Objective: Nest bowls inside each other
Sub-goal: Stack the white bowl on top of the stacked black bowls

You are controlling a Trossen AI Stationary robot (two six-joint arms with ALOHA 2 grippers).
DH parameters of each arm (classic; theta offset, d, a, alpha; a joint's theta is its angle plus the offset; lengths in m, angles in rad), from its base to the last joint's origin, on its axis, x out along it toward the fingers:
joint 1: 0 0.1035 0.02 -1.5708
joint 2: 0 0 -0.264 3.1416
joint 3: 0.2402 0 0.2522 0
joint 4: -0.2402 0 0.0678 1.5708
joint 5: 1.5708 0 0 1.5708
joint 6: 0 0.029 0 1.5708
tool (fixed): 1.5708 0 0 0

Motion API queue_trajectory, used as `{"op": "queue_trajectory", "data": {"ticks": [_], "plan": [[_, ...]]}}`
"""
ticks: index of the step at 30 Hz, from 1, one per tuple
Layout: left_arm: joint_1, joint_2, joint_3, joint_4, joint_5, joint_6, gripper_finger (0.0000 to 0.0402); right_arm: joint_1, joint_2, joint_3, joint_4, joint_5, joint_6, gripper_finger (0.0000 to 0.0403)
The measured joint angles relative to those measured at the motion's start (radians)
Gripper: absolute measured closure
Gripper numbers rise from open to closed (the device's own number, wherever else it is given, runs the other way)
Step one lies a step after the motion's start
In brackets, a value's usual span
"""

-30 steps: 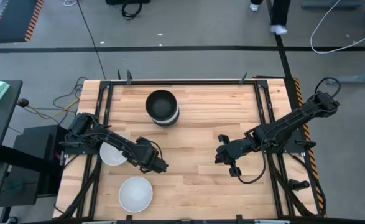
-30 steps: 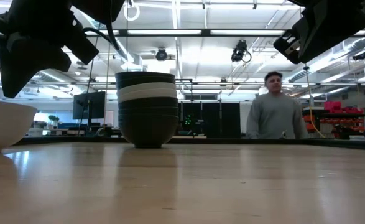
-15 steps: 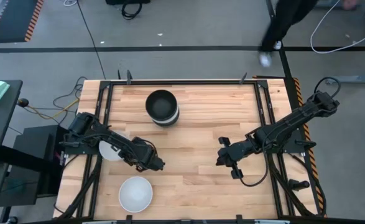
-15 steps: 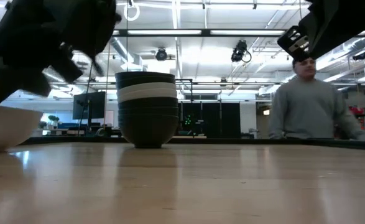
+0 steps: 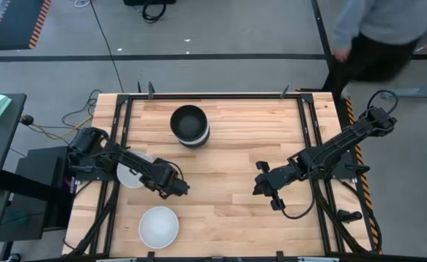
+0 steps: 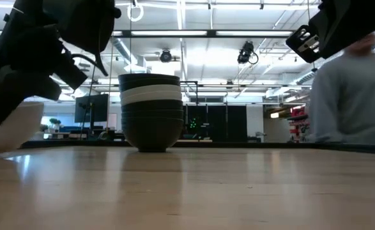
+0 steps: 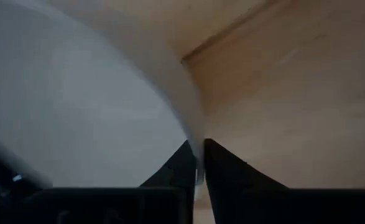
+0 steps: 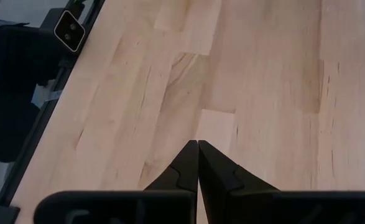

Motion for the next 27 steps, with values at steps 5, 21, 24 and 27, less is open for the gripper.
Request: {"op": "queue_trajectory", "data": {"ticks": [5,21,24,27], "plan": [[0.0,-0.021,0.002,0.007,-0.04,0.011,0.0388,0.0,0.0,0.0,0.002,0.0,0.0,0.0385],[0.003,-0.024,0.203,-0.242,-0.179,0.09,0.0388,0.0,0.0,0.0,0.002,0.0,0.003,0.0385],[0.012,-0.042,0.28,-0.224,-0.216,0.153,0.0388,0.0,0.0,0.0,0.002,0.0,0.004,0.0385],[0.038,-0.054,0.373,-0.245,-0.276,0.194,0.0388,-0.002,0.0,0.0,0.002,0.01,0.004,0.0385]]}}
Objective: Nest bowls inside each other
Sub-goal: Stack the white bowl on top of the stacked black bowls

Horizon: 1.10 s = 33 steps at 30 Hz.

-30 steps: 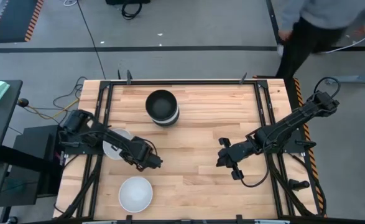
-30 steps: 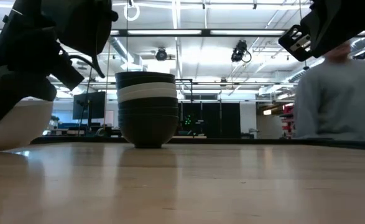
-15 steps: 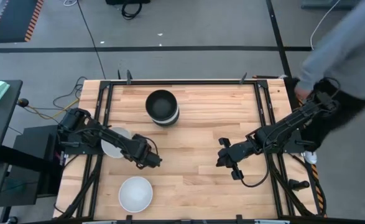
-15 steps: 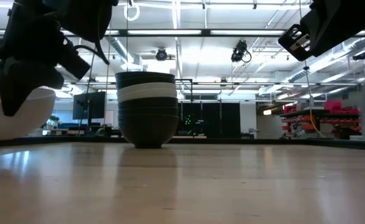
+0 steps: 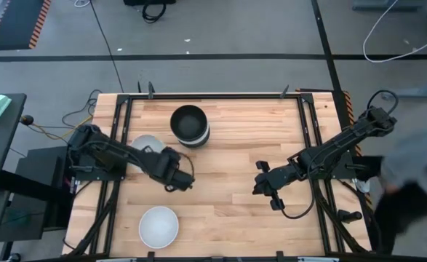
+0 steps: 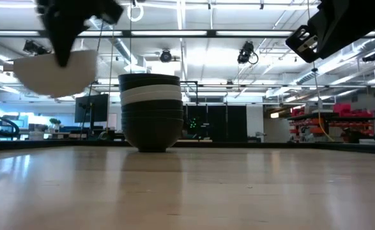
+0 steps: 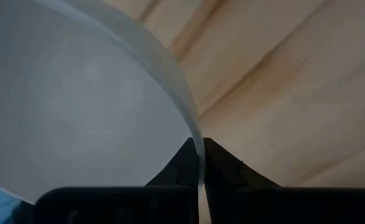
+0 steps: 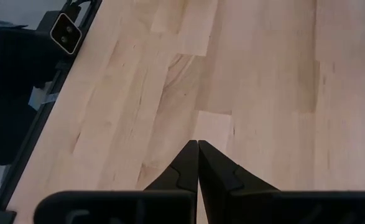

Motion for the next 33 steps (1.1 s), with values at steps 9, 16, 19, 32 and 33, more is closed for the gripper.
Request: {"op": "queue_trajectory", "data": {"ticks": [9,16,19,32,33], "plan": [[0.159,-0.011,0.223,0.006,-0.06,0.254,0.0388,0.0,0.0,0.0,0.0,0.001,0.008,0.0385],[0.259,-0.013,0.43,0.007,-0.073,0.414,0.0389,0.0,0.0,0.0,-0.001,0.001,0.023,0.039],[0.268,-0.013,0.501,0.007,-0.077,0.467,0.0389,0.0,0.0,0.0,-0.001,0.001,0.026,0.0392],[0.5,0.066,0.562,0.006,0.042,0.708,0.0389,-0.003,0.0,0.0,0.002,0.047,0.027,0.0392],[0.512,0.084,0.562,0.007,0.057,0.729,0.0389,-0.003,0.0,0.0,0.003,0.048,0.03,0.0393]]}}
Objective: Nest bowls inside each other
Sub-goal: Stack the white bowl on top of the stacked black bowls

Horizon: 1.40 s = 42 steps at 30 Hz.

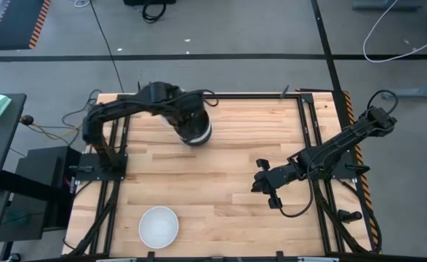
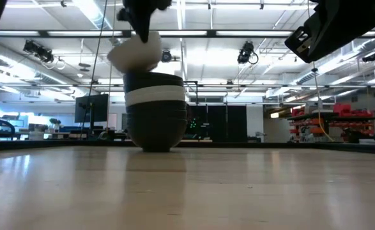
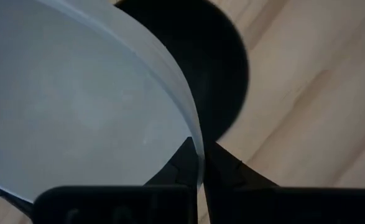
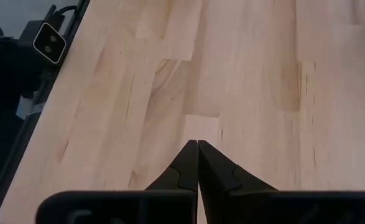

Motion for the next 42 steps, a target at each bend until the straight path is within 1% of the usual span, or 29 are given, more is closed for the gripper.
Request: {"op": "queue_trajectory", "data": {"ticks": [4,10,19,22,29,32,39,42], "plan": [[0.028,0.059,0.0,0.0,0.031,0.08,0.0389,0.0,0.0,0.0,0.0,0.0,0.0,0.0392],[0.046,0.075,0.0,0.001,0.039,0.117,0.0389,-0.022,0.0,0.0,0.0,0.005,-0.009,0.0392],[0.016,0.093,0.001,0.0,0.041,0.191,0.0389,-0.099,0.0,0.0,-0.001,0.006,-0.052,0.0391],[0.01,0.124,0.026,-0.001,0.042,0.203,0.0389,-0.114,0.0,0.0,0.0,0.005,-0.057,0.0391],[0.01,0.212,0.159,-0.003,0.08,0.274,0.0389,-0.124,0.0,0.0,0.0,0.005,-0.057,0.0393],[0.013,0.223,0.181,-0.001,0.107,0.277,0.0389,-0.124,0.0,0.0,-0.001,0.005,-0.054,0.0394],[0.029,0.226,0.178,0.0,0.114,0.239,0.0389,-0.124,0.0,0.0,0.0,0.005,-0.058,0.0393],[0.03,0.226,0.178,0.0,0.136,0.219,0.0389,-0.124,0.0,0.0,0.0,0.005,-0.059,0.0394]]}}
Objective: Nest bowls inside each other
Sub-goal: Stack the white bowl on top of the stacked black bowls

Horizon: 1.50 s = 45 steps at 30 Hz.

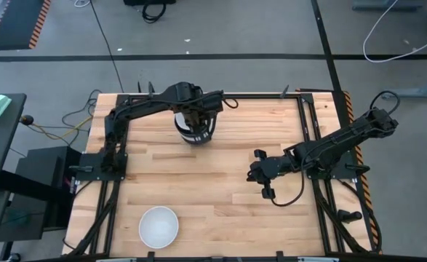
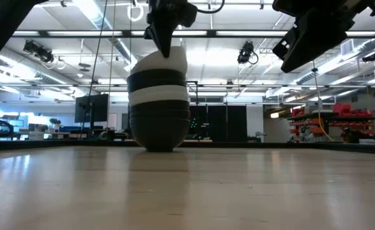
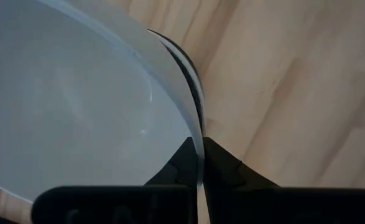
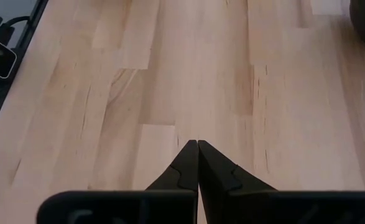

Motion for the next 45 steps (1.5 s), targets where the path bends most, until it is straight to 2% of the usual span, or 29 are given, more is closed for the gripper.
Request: {"op": "queue_trajectory", "data": {"ticks": [13,18,26,33,40,45], "plan": [[0.006,0.019,-0.002,-0.001,0.043,-0.075,0.0389,0.003,0.0,0.0,0.0,0.0,-0.006,0.0397],[0.043,0.048,-0.07,0.009,0.088,-0.092,0.0389,0.003,0.0,0.0,-0.003,0.0,-0.009,0.0398],[0.049,0.03,-0.105,-0.003,-0.006,-0.086,0.0381,0.003,0.0,0.0,-0.003,0.0,-0.022,0.0398],[0.051,0.016,-0.105,-0.002,-0.009,-0.114,0.0362,0.003,0.0,0.0,-0.002,0.0,-0.024,0.0391],[0.053,0.013,-0.105,0.0,-0.102,-0.126,0.0368,0.003,0.0,0.0,-0.003,0.0,-0.003,0.039],[0.053,0.005,-0.083,0.001,-0.125,-0.129,0.0353,0.002,0.006,0.0,-0.004,0.0,0.0,0.0389]]}}
